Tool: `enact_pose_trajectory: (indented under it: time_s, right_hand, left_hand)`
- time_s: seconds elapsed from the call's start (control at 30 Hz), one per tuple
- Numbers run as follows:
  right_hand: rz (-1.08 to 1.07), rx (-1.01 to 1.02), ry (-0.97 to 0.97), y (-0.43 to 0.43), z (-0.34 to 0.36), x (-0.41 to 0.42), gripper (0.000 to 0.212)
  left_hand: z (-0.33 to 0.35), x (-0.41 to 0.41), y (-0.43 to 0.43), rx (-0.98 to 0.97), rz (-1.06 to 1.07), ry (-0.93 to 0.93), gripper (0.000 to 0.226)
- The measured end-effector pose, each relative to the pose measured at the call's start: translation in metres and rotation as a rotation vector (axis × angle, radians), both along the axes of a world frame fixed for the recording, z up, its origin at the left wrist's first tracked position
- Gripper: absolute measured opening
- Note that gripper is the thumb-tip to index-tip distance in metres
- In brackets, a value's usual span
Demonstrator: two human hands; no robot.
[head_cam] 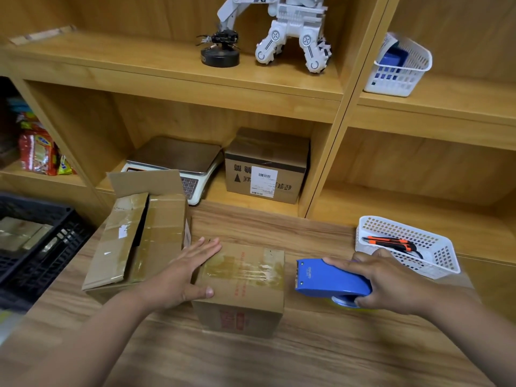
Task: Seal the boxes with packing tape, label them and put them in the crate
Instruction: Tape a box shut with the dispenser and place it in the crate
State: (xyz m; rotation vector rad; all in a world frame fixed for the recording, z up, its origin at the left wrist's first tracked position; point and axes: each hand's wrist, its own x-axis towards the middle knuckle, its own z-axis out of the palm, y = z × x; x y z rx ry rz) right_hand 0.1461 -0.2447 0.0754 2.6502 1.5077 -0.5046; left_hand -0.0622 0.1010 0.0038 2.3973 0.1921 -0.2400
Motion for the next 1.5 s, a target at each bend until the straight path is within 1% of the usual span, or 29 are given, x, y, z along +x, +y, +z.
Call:
enact_pose_trajectory:
  time_s: [0.07, 0.13, 0.2, 0.27, 0.3, 0.33, 0.4, 0.47, 0.53, 0.63, 0.8, 0.87, 0.9, 1.0, 1.13, 1.2, 1.27, 1.33, 1.4, 1.43, 1.47, 1.5]
  right_hand:
    - [0.004, 0.023, -0.025, 0.005, -0.01, -0.004, 0.073]
    - [-0.016, 0.041, -0.005, 0.008, -0.021, -0.007, 0.075]
    - [-0.051, 0.084, 0.025, 0.007, -0.032, -0.008, 0.079]
    - [-0.066, 0.13, 0.021, 0.004, -0.04, -0.009, 0.078]
    - [-0.075, 0.161, 0.019, 0.003, -0.042, -0.01, 0.077]
    - [-0.085, 0.189, 0.014, 0.002, -0.044, -0.013, 0.075]
    - [-0.091, 0.219, -0.018, -0.001, -0.048, -0.018, 0.068]
    - [-0.127, 0.247, -0.03, -0.011, -0.055, -0.023, 0.071]
    - [-0.173, 0.278, -0.023, -0.025, -0.066, -0.027, 0.08]
    - [-0.245, 0.274, -0.037, -0.05, -0.081, -0.032, 0.09]
    - [-0.331, 0.247, -0.002, -0.095, -0.088, -0.04, 0.106]
    - [-0.334, 0.23, -0.013, -0.113, -0.091, -0.043, 0.115]
    - [-0.343, 0.217, -0.022, -0.12, -0.091, -0.044, 0.116]
    - [-0.34, 0.24, -0.043, -0.123, -0.082, -0.05, 0.109]
    - [-0.333, 0.323, -0.097, -0.102, -0.066, -0.06, 0.105]
    - [-0.307, 0.333, -0.123, -0.084, -0.059, -0.066, 0.095]
    - [-0.268, 0.33, -0.143, -0.062, -0.053, -0.072, 0.087]
    - [-0.224, 0.337, -0.156, -0.038, -0.047, -0.077, 0.084]
    - [-0.17, 0.345, -0.212, -0.015, -0.038, -0.08, 0.083]
    - [-0.141, 0.351, -0.247, -0.004, -0.035, -0.082, 0.084]
    - [-0.112, 0.354, -0.273, 0.008, -0.031, -0.085, 0.086]
    - [-0.083, 0.355, -0.295, 0.019, -0.027, -0.088, 0.085]
  left_hand:
    - [0.005, 0.0, -0.007, -0.038, 0.042, -0.013, 0.086]
    - [0.01, 0.002, -0.016, -0.054, 0.131, -0.048, 0.078]
    - [0.015, 0.007, -0.031, -0.025, 0.262, -0.123, 0.076]
    - [0.014, 0.013, -0.042, -0.083, 0.429, -0.155, 0.077]
    - [0.012, 0.015, -0.047, -0.131, 0.493, -0.165, 0.073]
    - [0.009, 0.018, -0.051, -0.16, 0.543, -0.153, 0.066]
    - [0.006, 0.024, -0.059, -0.151, 0.616, -0.089, 0.056]
    - [0.006, 0.03, -0.066, -0.116, 0.651, -0.044, 0.051]
    - [0.006, 0.034, -0.077, -0.101, 0.675, -0.008, 0.05]
    - [0.001, 0.036, -0.101, -0.088, 0.663, 0.002, 0.049]
    - [-0.002, 0.042, -0.15, -0.246, 0.61, -0.018, 0.039]
    - [-0.002, 0.043, -0.162, -0.268, 0.595, -0.023, 0.034]
    - [-0.002, 0.044, -0.165, -0.269, 0.589, -0.025, 0.033]
    - [-0.001, 0.043, -0.164, -0.273, 0.572, -0.048, 0.035]
    - [-0.005, 0.037, -0.146, -0.267, 0.563, -0.047, 0.04]
    - [-0.009, 0.029, -0.132, -0.222, 0.591, -0.072, 0.043]
    - [-0.011, 0.02, -0.115, -0.152, 0.639, -0.083, 0.041]
    - [-0.012, 0.01, -0.097, 0.005, 0.646, -0.081, 0.04]
    - [-0.008, 0.003, -0.082, 0.16, 0.601, -0.114, 0.043]
    - [-0.004, 0.0, -0.077, 0.169, 0.566, -0.161, 0.047]
    - [0.001, -0.001, -0.074, 0.114, 0.522, -0.217, 0.053]
    - [0.007, -0.001, -0.073, 0.007, 0.457, -0.261, 0.062]
